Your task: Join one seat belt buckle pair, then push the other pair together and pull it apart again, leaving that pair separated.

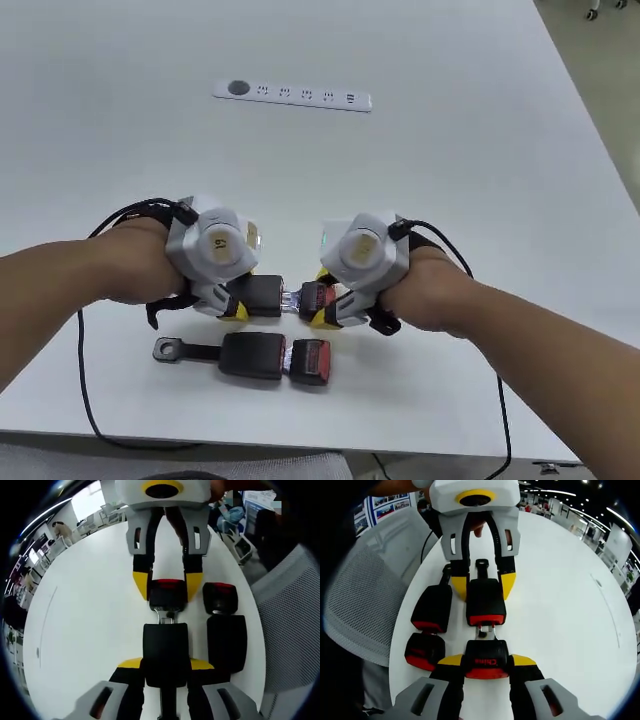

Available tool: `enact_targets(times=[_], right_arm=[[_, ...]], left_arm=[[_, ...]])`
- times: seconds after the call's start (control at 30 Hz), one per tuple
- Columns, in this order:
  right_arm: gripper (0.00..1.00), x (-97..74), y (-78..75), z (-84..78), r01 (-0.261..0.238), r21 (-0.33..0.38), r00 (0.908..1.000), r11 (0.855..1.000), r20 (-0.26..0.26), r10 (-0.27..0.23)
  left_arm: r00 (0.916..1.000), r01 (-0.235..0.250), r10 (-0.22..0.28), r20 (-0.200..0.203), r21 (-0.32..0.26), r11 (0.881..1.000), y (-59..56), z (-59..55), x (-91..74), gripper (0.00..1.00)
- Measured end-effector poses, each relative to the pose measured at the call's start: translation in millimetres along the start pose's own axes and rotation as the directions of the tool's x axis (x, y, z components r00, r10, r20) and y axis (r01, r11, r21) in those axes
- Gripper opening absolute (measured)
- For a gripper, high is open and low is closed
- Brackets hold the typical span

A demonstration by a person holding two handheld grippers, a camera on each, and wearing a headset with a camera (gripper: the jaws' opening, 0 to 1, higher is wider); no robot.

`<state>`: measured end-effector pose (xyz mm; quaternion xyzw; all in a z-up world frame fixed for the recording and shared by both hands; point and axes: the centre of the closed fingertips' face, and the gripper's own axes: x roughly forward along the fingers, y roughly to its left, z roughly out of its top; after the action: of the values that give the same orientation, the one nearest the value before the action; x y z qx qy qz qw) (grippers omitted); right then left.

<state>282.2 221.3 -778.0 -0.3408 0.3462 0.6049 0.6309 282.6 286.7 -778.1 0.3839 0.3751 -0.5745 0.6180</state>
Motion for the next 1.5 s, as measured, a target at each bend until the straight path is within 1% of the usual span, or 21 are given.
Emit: enact_targets(times=[0.07, 0.13, 0.2, 0.27, 0.3, 0.37, 0.63, 0.77, 0.8, 0.87, 0.97, 1.0, 1.03, 1.1, 1.17, 1.23, 1.3, 1.4, 1.43, 1.47, 1.5], right_arm=[[0.30, -1.0, 0.6, 1.3, -0.003, -0.002, 1.0000, 1.000, -0.003, 0.003], [0.30, 3.4, -2.0, -0.4, -0.005, -0.001, 0.9999, 1.000, -0.009, 0.005], [0.30, 6.8, 0.6, 1.9, -0.006, -0.005, 0.9999, 1.000, -0.015, 0.006], [0.30, 8.6, -0.3, 7.5, -0.009, 0.002, 1.0000, 1.000, -0.003, 0.009], [0.30, 12.5, 0.0, 11.2, -0.007, 0.001, 0.9999, 1.000, -0.009, 0.007], [0.30, 10.8, 0.5, 12.6, -0.004, 0.001, 0.9996, 1.000, -0.029, 0.004], [0.30, 14.1, -1.4, 9.3, -0.005, 0.006, 0.9997, 1.000, -0.025, 0.006], [0.31, 10.3, 1.0, 10.5, 0.000, 0.008, 0.9998, 1.000, -0.021, 0.000], [0.31, 9.7, 1.8, 10.0, 0.002, 0.010, 0.9998, 1.000, -0.020, -0.002], [0.31, 9.9, 1.1, 6.2, 0.008, 0.014, 0.9997, 1.000, -0.022, -0.007], [0.31, 2.7, 1.3, 1.2, 0.014, 0.018, 0.9995, 1.000, -0.028, -0.013], [0.32, -1.2, 2.0, -1.5, 0.010, 0.023, 0.9998, 1.000, -0.018, -0.009], [0.32, -0.9, 2.1, -1.0, 0.003, 0.027, 1.0000, 1.000, 0.006, -0.003], [0.32, 1.0, 0.8, -6.4, 0.020, 0.009, 0.9998, 1.000, -0.007, -0.019], [0.32, 1.3, 0.2, -9.6, 0.020, 0.015, 0.9998, 1.000, -0.009, -0.019], [0.32, -4.2, 0.6, -16.4, 0.027, 0.012, 0.9995, 1.000, -0.016, -0.026], [0.32, -10.5, -0.7, -25.3, 0.030, 0.034, 0.9994, 0.999, -0.020, -0.030], [0.33, -19.7, -3.5, -45.3, 0.040, 0.036, 0.9986, 0.999, -0.036, -0.038], [0.33, -26.3, -0.3, -48.6, 0.040, 0.041, 0.9983, 0.998, -0.044, -0.038], [0.33, -28.3, 0.5, -50.6, 0.040, 0.043, 0.9981, 0.998, -0.048, -0.038], [0.33, -33.2, 1.1, -56.5, 0.043, 0.042, 0.9977, 0.998, -0.054, -0.041]], left_arm=[[1.0000, 0.005, -0.005, 0.002, 0.006, 1.000, 0.3, -0.4, 0.9, 0.32], [1.0000, 0.008, -0.008, 0.005, 0.012, 1.000, 0.4, -0.5, 1.4, 0.32], [0.9999, 0.009, -0.009, 0.005, 0.017, 1.000, 0.4, -0.6, 1.7, 0.32], [0.9999, 0.010, -0.010, 0.005, 0.027, 1.000, -0.2, 0.1, 1.5, 0.32], [0.9999, 0.010, -0.011, 0.005, 0.034, 0.999, -0.3, 0.7, 1.5, 0.32], [0.9999, 0.010, -0.010, 0.007, 0.028, 1.000, 0.0, -0.2, 1.8, 0.32], [1.0000, 0.005, -0.005, 0.002, 0.020, 1.000, -0.1, -0.9, 1.4, 0.32], [0.9997, -0.005, 0.005, 0.024, 0.006, 1.000, -1.2, -1.6, -0.3, 0.32], [0.9996, -0.008, 0.008, 0.027, 0.005, 1.000, -2.7, -0.2, -1.7, 0.32], [0.9994, -0.011, 0.011, 0.032, -0.004, 1.000, -3.1, 0.6, -2.5, 0.32], [0.9992, -0.009, 0.010, 0.038, -0.024, 1.000, -3.1, -0.5, -2.6, 0.32], [0.9990, -0.008, 0.009, 0.043, -0.025, 1.000, -3.5, -0.5, -2.8, 0.32], [0.9989, -0.007, 0.008, 0.046, -0.023, 1.000, -3.8, -0.1, -2.8, 0.32], [0.9989, -0.006, 0.007, 0.046, -0.023, 1.000, -3.4, -0.6, -2.4, 0.33], [0.9989, -0.005, 0.006, 0.046, -0.024, 1.000, -3.3, -0.8, -2.1, 0.33], [0.9990, -0.004, 0.005, 0.045, -0.026, 1.000, -3.9, -0.1, -2.5, 0.33], [0.9991, 0.000, 0.001, 0.042, -0.027, 1.000, -3.7, 0.1, -2.3, 0.33], [0.9993, 0.003, -0.002, 0.036, -0.022, 1.000, -1.9, -1.2, -1.9, 0.33], [0.9994, 0.003, -0.002, 0.035, -0.018, 1.000, -1.7, -1.2, -2.0, 0.33], [0.9995, 0.002, -0.002, 0.033, -0.019, 1.000, -0.5, -2.6, -1.2, 0.33], [0.9995, 0.002, -0.001, 0.031, -0.017, 1.000, -0.1, -3.1, -0.9, 0.33]])
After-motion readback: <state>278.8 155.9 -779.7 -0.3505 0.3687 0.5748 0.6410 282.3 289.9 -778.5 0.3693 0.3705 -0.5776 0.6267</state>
